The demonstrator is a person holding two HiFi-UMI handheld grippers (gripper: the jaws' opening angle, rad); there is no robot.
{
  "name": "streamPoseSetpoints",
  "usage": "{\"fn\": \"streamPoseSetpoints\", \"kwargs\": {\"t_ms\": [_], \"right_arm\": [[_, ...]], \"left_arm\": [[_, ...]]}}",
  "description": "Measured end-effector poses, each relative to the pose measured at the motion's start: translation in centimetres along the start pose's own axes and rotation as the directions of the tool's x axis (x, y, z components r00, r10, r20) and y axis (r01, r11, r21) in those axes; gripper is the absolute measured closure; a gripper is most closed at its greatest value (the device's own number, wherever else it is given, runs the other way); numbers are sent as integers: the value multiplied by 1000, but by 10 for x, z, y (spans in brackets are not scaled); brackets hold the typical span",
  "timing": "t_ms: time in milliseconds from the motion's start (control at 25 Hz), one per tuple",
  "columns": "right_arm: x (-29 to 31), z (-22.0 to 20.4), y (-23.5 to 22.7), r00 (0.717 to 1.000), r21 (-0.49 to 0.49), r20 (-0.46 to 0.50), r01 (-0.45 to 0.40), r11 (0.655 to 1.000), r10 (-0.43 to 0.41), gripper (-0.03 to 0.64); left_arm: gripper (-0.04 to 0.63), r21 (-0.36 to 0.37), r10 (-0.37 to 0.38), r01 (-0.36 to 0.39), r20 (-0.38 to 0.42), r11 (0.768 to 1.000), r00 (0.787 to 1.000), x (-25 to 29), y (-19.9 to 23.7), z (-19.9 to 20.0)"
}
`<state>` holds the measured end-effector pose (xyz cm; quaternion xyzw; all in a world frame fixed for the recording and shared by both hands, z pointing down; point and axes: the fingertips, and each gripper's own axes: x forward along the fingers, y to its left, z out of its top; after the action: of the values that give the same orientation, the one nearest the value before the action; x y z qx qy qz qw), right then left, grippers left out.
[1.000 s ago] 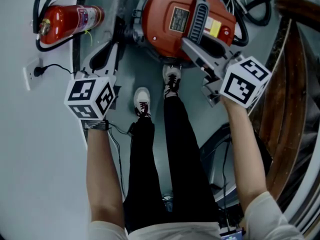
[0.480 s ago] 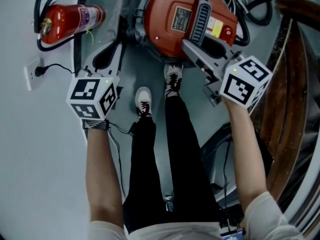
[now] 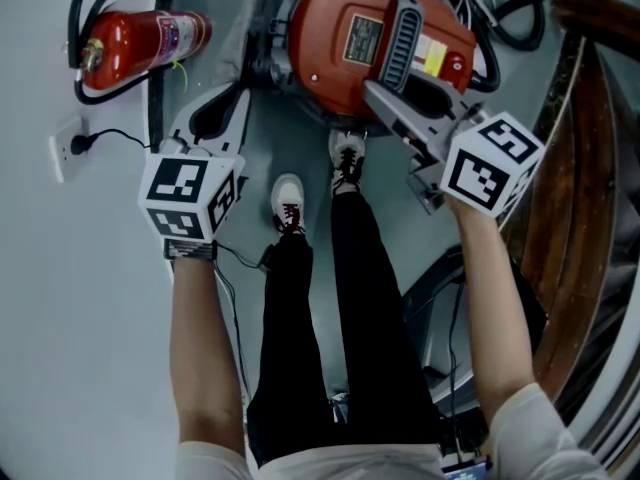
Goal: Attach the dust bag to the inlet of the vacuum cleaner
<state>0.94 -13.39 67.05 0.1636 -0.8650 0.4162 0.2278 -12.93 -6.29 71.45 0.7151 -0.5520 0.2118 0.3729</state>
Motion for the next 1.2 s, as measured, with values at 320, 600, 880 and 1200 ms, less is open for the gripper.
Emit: {"fn": "streamPoseSetpoints", "kwargs": {"t_ms": [320, 600, 880, 1200], "right_arm": [[0, 1, 0, 1000, -2, 3, 1, 1000, -1, 453], [-1, 1, 0, 1000, 0, 2, 1, 1000, -1, 453], [0, 1, 0, 1000, 7, 2, -5, 1000, 5, 453], [-1, 1, 0, 1000, 6, 2, -7, 1000, 7, 454]], "left_arm": [[574, 25, -41, 41, -6, 999, 999, 3, -15, 1], [570, 59, -13, 14, -13, 998, 1000, 2, -13, 1], [559, 150, 84, -86, 16, 985, 996, -6, -6, 4], [500, 124, 86, -86, 6, 989, 996, 3, -4, 5]]}}
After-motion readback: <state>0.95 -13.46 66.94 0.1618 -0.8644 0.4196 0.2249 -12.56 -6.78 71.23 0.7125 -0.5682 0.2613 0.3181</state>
